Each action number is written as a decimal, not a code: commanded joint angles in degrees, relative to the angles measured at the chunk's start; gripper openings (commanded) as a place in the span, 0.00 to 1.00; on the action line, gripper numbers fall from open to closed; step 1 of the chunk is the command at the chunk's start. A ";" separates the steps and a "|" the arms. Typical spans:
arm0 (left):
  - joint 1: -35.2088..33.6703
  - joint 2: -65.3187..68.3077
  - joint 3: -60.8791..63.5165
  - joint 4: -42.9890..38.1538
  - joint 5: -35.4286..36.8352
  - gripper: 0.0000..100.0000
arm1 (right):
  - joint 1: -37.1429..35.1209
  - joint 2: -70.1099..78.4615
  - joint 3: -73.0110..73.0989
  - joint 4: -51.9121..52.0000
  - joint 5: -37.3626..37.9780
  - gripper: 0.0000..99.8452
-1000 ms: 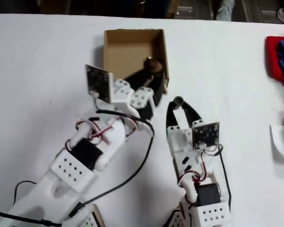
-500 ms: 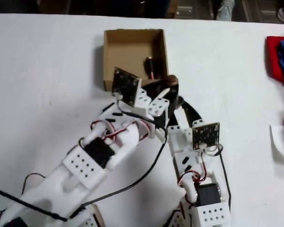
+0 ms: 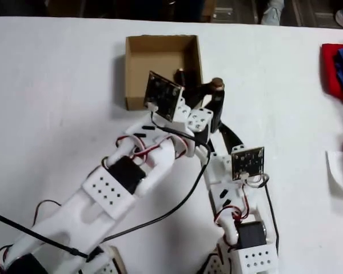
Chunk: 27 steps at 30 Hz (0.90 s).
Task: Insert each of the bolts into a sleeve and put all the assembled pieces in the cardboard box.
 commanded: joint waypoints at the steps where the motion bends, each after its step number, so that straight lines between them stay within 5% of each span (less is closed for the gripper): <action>1: 0.44 0.00 -3.21 -1.32 -0.18 0.03 | -0.31 -0.84 0.53 0.13 0.18 0.02; 27: 0.35 6.86 -3.82 -3.69 -0.44 0.03 | -0.40 -0.84 0.53 0.13 0.18 0.02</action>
